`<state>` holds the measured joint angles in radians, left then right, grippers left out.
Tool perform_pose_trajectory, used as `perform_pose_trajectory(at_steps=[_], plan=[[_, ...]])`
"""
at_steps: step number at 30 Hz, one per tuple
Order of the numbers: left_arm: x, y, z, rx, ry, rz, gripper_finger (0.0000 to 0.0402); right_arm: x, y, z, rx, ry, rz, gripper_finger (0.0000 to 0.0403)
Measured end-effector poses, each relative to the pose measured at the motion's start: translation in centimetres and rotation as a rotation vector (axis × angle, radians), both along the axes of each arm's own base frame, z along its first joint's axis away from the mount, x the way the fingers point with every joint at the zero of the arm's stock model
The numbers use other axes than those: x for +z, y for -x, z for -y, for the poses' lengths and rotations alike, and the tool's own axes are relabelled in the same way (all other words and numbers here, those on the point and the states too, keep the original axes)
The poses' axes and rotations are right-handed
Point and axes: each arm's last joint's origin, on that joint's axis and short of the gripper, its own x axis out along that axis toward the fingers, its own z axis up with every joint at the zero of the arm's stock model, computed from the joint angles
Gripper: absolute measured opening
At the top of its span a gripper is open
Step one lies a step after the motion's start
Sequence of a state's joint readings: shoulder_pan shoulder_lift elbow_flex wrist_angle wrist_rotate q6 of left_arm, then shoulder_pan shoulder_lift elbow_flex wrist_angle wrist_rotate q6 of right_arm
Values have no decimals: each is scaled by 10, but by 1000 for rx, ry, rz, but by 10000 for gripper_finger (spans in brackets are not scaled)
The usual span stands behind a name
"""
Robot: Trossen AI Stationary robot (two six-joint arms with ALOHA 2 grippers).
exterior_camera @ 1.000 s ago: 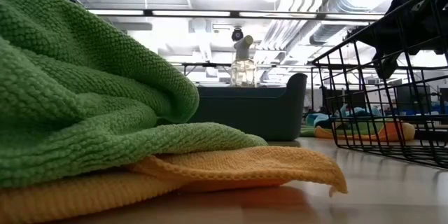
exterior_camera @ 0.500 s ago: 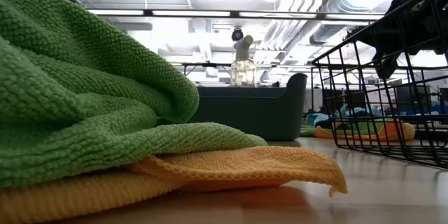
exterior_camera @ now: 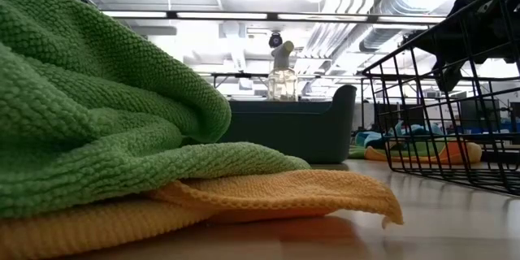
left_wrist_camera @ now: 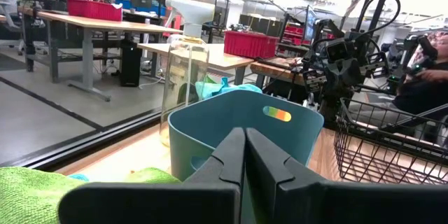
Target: Sort microfiber towel by color & place in baskets
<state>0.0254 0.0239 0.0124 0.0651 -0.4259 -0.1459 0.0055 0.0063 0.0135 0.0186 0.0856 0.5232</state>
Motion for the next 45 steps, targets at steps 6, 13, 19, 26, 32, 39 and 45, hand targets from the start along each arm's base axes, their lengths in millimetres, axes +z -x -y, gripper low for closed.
perform_pose_trajectory(at_steps=[6, 13, 19, 26, 32, 39, 45], plan=[[0, 0, 0, 0, 0, 0, 0, 0, 0, 0, 0, 0, 0, 0], [17, 2, 2, -98, 267, 311, 0, 0, 0, 0, 0, 0, 0, 0], [42, -2, 1, -144, 456, 521, 0, 0, 0, 0, 0, 0, 0, 0], [115, -50, -11, -8, 306, 206, 0, 0, 0, 0, 0, 0, 0, 0], [150, -97, -49, 262, 384, -443, 0, 0, 0, 0, 0, 0, 0, 0], [152, -118, -84, 370, 425, -950, 1, 0, 0, 0, 0, 0, 0, 0], [127, -110, -106, 493, 572, -1099, 39, 0, 0, 0, 0, 0, 0, 0]])
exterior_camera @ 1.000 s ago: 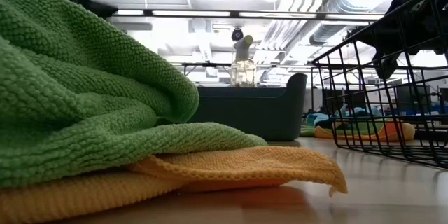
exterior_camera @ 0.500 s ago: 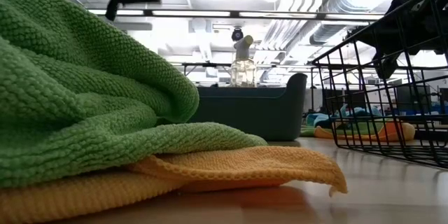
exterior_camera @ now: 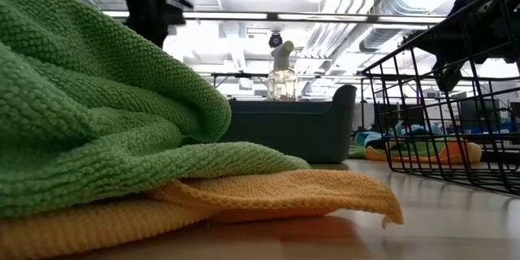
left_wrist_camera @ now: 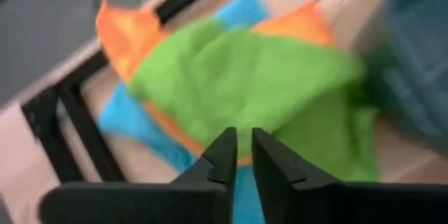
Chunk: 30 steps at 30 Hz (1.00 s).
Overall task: Sort microfiber towel by color & place in baskets
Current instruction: Put the top left green towel into the basket
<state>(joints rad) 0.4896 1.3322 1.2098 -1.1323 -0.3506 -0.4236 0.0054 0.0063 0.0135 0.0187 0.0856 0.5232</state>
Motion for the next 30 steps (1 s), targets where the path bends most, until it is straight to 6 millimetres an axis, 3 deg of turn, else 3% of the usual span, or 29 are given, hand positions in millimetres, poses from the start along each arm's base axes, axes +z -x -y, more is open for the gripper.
perform_pose_trajectory(at_steps=[8, 15, 23, 30], plan=[[-40, 17, -15, 121, 121, -19, 130, 0, 0, 0, 0, 0, 0, 0], [-43, 18, -33, 122, 56, 42, 189, 0, 0, 0, 0, 0, 0, 0], [-49, 18, -52, 119, 97, 112, 207, 0, 0, 0, 0, 0, 0, 0], [-81, 6, -66, 15, 223, 38, 207, 0, 0, 0, 0, 0, 0, 0]])
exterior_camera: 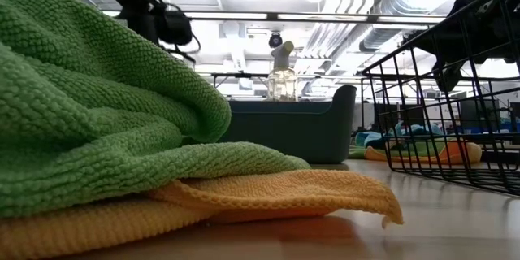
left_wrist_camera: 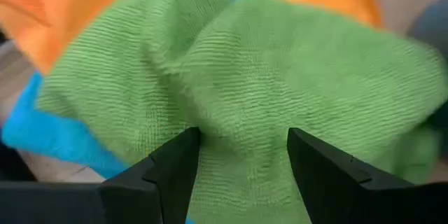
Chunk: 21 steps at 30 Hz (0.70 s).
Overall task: Sort microfiber towel by color & place in baskets
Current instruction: Put the top left green towel into the basket
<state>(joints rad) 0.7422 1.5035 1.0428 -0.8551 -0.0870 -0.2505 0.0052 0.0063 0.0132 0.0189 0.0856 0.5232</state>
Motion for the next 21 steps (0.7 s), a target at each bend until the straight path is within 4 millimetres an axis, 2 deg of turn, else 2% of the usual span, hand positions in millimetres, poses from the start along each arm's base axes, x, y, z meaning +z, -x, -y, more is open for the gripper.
perform_pose_trajectory(at_steps=[3, 5, 8, 10, 11, 15, 21], plan=[[-11, -5, -4, -29, 15, -26, 200, 0, 0, 0, 0, 0, 0, 0], [-13, -6, -5, -55, 15, -35, 177, 0, 0, 0, 0, 0, 0, 0], [-7, -4, -3, -75, -4, -25, 103, 0, 0, 0, 0, 0, 0, 0], [4, -1, 0, -87, -35, 3, 35, 0, 0, 0, 0, 0, 0, 0], [10, 1, 3, -87, -52, 24, 19, 0, 0, 0, 0, 0, 0, 0], [52, 15, 16, -82, -114, 112, 4, 0, 0, 0, 0, 0, 0, 0], [143, 32, 53, -160, -251, 447, 1, 0, 0, 0, 0, 0, 1, 0]])
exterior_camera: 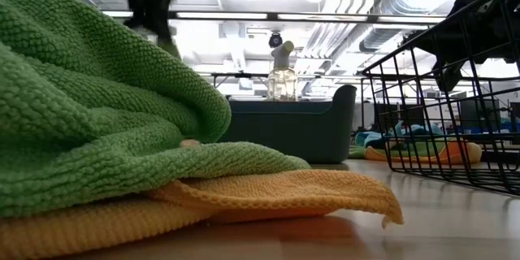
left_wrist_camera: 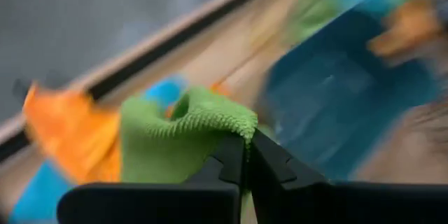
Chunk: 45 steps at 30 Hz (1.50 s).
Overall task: Sort microfiber towel by color & place in baskets
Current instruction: Put the top left green towel into the basket
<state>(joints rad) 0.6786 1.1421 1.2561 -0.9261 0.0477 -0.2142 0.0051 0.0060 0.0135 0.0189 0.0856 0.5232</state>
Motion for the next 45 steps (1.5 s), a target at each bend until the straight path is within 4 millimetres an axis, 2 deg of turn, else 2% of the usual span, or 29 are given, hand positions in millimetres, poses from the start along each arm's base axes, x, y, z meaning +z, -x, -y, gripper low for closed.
perform_pose_trajectory(at_steps=[5, 9, 13, 16, 20, 23, 25, 28, 31, 34, 39, 42, 45], plan=[[70, 17, 34, -123, -104, 265, 1, 0, 0, 0, -1, 27, -2, 0], [118, 26, 53, -218, -153, 483, 0, 0, 0, 0, -17, 212, -18, 0], [148, 31, 66, -278, -212, 635, 0, 1, 0, 2, -67, 238, -11, 0], [157, 30, 70, -306, -248, 704, 0, 9, 1, 5, -198, 168, 62, 0], [159, 25, 71, -317, -241, 729, 0, 32, 10, 12, -397, -179, 379, 0], [156, 16, 68, -324, -228, 714, 0, 37, 16, 16, -573, -270, 469, 0], [152, 4, 65, -331, -213, 697, 0, 40, 17, 18, -621, -300, 509, 0], [145, -16, 59, -355, -209, 663, 0, 52, 16, 16, -515, -357, 643, 0], [139, -37, 53, -421, -221, 640, 0, 78, 9, 11, -347, -270, 688, 0], [132, -58, 46, -507, -213, 640, 0, 115, -10, 9, -292, -159, 635, 0], [117, -83, 37, -604, -179, 611, 0, 172, -64, 9, -328, 48, 393, 8], [109, -91, 35, -628, -157, 581, 0, 195, -99, 12, -313, 125, 156, 39], [103, -94, 34, -641, -145, 539, 0, 215, -128, 20, -263, 157, -33, 94]])
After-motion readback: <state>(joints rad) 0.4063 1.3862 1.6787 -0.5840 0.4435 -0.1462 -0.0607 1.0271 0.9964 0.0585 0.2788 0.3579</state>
